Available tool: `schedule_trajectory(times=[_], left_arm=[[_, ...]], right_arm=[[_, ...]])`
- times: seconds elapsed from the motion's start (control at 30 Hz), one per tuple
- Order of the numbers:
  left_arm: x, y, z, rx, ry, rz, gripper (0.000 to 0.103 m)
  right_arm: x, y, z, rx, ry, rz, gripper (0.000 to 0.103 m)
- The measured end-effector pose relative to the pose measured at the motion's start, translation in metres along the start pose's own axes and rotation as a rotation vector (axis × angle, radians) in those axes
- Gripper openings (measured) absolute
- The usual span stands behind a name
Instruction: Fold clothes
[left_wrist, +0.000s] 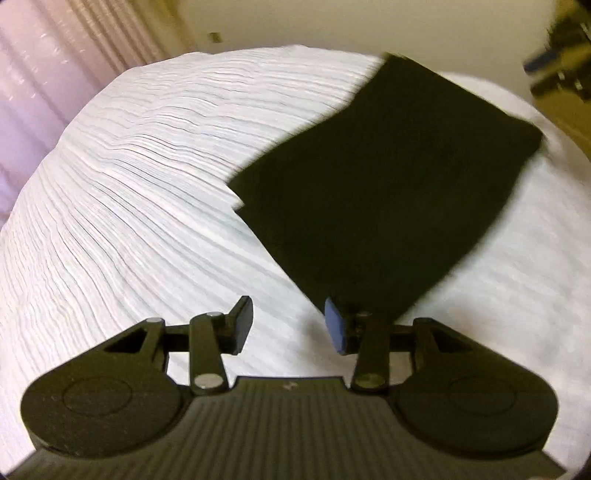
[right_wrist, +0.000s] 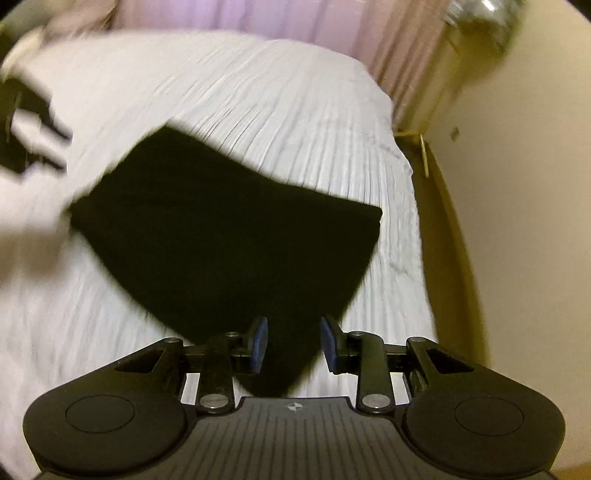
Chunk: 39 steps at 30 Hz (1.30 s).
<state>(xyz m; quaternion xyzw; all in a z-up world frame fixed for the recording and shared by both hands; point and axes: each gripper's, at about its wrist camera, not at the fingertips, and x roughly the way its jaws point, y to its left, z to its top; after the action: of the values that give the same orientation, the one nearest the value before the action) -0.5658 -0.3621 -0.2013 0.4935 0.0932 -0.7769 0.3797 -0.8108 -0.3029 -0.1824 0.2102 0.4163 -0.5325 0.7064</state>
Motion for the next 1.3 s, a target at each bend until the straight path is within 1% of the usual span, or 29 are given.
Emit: schedule_trajectory(times=[0.07,0.17,0.23,0.27,0.33,0.37,0.4,0.47,0.53,0.57,0.63,0.7,0.77,0.8,0.87,0.9,0.97,1.0,1.03,1.1,1.13,1.2,1.23,1.3], left_arm=[[0.020,0.010,0.022,-0.026,-0.027,-0.029,0.037],[0.050,0.021,0.046,-0.076,-0.035,-0.085,0.035],[0.088,0.034,0.047,-0.135,0.011,-0.089,0.032],[0.108,0.041,0.047,-0.164,0.035,-0.090,0.027],[0.129,0.047,0.040,-0.232,0.058,-0.106,0.026],[0.134,0.050,0.038,-0.263,0.057,-0.112,0.025],[0.136,0.051,0.038,-0.271,0.055,-0.113,0.025],[0.138,0.052,0.040,-0.279,0.051,-0.111,0.025],[0.139,0.053,0.039,-0.280,0.049,-0.116,0.025],[0.138,0.053,0.038,-0.281,0.047,-0.121,0.025],[0.134,0.055,0.037,-0.276,0.047,-0.122,0.025],[0.130,0.055,0.037,-0.269,0.046,-0.123,0.025],[0.123,0.055,0.036,-0.257,0.042,-0.124,0.024],[0.116,0.055,0.034,-0.256,0.034,-0.127,0.024],[0.095,0.056,0.028,-0.266,0.001,-0.143,0.025],[0.081,0.055,0.023,-0.275,-0.025,-0.166,0.027],[0.061,0.045,0.009,-0.290,-0.040,-0.236,0.030],[0.057,0.035,0.000,-0.275,-0.025,-0.261,0.030],[0.057,0.024,-0.009,-0.245,-0.001,-0.270,0.030],[0.061,0.008,-0.028,-0.214,0.014,-0.268,0.030],[0.063,0.007,-0.032,-0.228,0.015,-0.271,0.031],[0.064,0.006,-0.037,-0.252,0.017,-0.271,0.031],[0.062,0.007,-0.037,-0.256,0.019,-0.267,0.031],[0.057,0.009,-0.038,-0.265,0.022,-0.257,0.031]], right_arm=[[0.023,-0.019,0.021,0.092,-0.015,0.033,0.030],[0.061,-0.045,0.046,0.158,-0.025,0.057,0.030],[0.086,-0.059,0.058,0.189,-0.022,0.075,0.030],[0.101,-0.065,0.065,0.207,-0.018,0.086,0.030],[0.130,-0.078,0.078,0.242,0.005,0.099,0.030],[0.144,-0.083,0.079,0.255,0.015,0.109,0.030],[0.155,-0.088,0.078,0.270,0.016,0.119,0.030],[0.162,-0.099,0.075,0.317,0.004,0.140,0.030],[0.155,-0.105,0.068,0.348,-0.006,0.149,0.030],[0.149,-0.102,0.061,0.339,0.001,0.142,0.030],[0.138,-0.096,0.042,0.317,0.036,0.128,0.030],[0.124,-0.097,0.023,0.345,0.077,0.120,0.030],[0.102,-0.101,0.013,0.386,0.088,0.094,0.030],[0.090,-0.100,0.012,0.400,0.075,0.100,0.030],[0.063,-0.091,0.012,0.418,0.029,0.143,0.030],[0.051,-0.083,0.011,0.425,0.010,0.172,0.030],[0.038,-0.064,0.008,0.426,0.002,0.227,0.030],[0.037,-0.054,0.004,0.423,0.019,0.248,0.030],[0.038,-0.044,-0.002,0.418,0.046,0.263,0.030],[0.044,-0.029,-0.024,0.412,0.112,0.265,0.030],[0.048,-0.025,-0.036,0.416,0.143,0.261,0.030],[0.048,-0.025,-0.056,0.436,0.165,0.260,0.030],[0.044,-0.026,-0.060,0.441,0.169,0.255,0.030],[0.037,-0.028,-0.058,0.447,0.180,0.244,0.030]])
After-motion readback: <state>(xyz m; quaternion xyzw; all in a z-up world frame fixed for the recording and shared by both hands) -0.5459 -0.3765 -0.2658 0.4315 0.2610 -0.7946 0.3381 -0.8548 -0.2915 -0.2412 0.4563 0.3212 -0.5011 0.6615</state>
